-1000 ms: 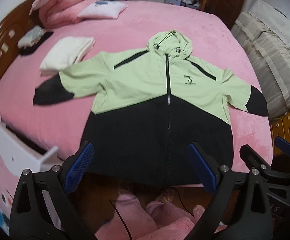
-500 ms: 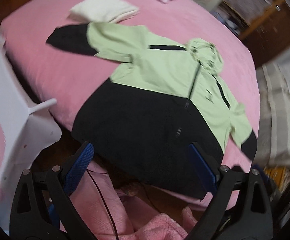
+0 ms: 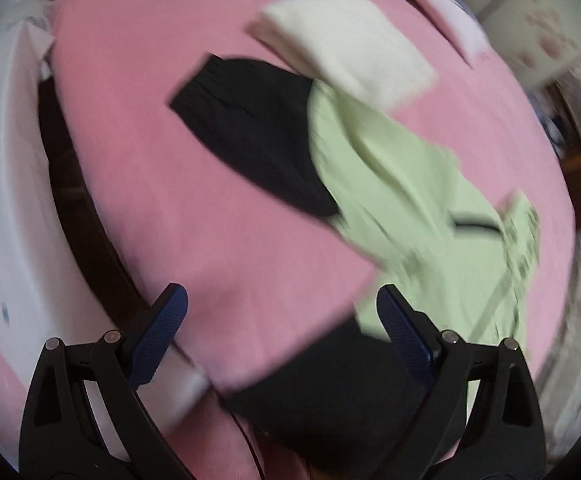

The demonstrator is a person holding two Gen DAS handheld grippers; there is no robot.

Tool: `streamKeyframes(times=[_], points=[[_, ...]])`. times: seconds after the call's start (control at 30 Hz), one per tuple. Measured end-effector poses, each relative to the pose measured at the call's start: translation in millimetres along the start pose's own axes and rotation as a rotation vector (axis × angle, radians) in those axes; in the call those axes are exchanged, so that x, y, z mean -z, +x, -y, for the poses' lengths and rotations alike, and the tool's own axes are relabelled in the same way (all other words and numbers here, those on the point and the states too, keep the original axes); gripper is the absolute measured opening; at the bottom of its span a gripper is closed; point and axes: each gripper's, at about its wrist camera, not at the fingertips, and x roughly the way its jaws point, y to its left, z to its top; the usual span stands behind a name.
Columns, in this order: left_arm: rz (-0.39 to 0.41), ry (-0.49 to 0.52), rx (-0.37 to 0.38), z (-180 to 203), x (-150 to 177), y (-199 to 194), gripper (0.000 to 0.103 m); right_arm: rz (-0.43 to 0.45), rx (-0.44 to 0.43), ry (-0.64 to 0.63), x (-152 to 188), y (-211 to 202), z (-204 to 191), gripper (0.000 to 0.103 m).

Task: Fold large clothes
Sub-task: 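Grasp the black cuff of the sleeve with the left gripper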

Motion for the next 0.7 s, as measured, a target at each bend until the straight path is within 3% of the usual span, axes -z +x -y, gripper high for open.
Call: streamKeyframes(times=[0.1, 0.23, 0.3, 0.33, 0.43, 0.57, 0.6, 0.63, 0.67, 0.7], points=[[0.032, -0.106, -0.014, -30, -58, 39, 0.094, -0.031, -0.019, -0.009, -14, 28, -53, 0.102], [0.067, -0.275, -0.062, -65, -100, 92, 0.094, -0.061, -0.073, -0.025, -26, 66, -114, 0.102], [0.09, -0.35, -0.08, -82, -119, 125, 0.09, -0.075, -0.086, -0.03, -29, 88, -139, 0.102], [0.092, -0.358, -0.077, -85, -121, 134, 0.083, -0.081, -0.079, -0.028, -31, 100, -153, 0.102], [0.106, -0.383, -0.108, -98, -136, 171, 0.067, -0.124, -0.085, 0.016, -26, 125, -162, 0.102], [0.136, -0.432, -0.082, -113, -151, 199, 0.064, -0.202, -0.075, 0.078, -12, 157, -157, 0.102], [0.159, -0.434, -0.071, -116, -155, 200, 0.048, -0.211, -0.065, 0.084, -10, 162, -156, 0.102], [0.191, -0.428, -0.064, -117, -159, 199, 0.019, -0.217, -0.057, 0.089, -6, 164, -150, 0.102], [0.22, -0.422, -0.04, -117, -163, 197, 0.004, -0.223, -0.05, 0.102, -3, 169, -148, 0.102], [0.25, -0.418, -0.017, -117, -165, 195, 0.004, -0.223, -0.046, 0.116, -2, 173, -143, 0.102]])
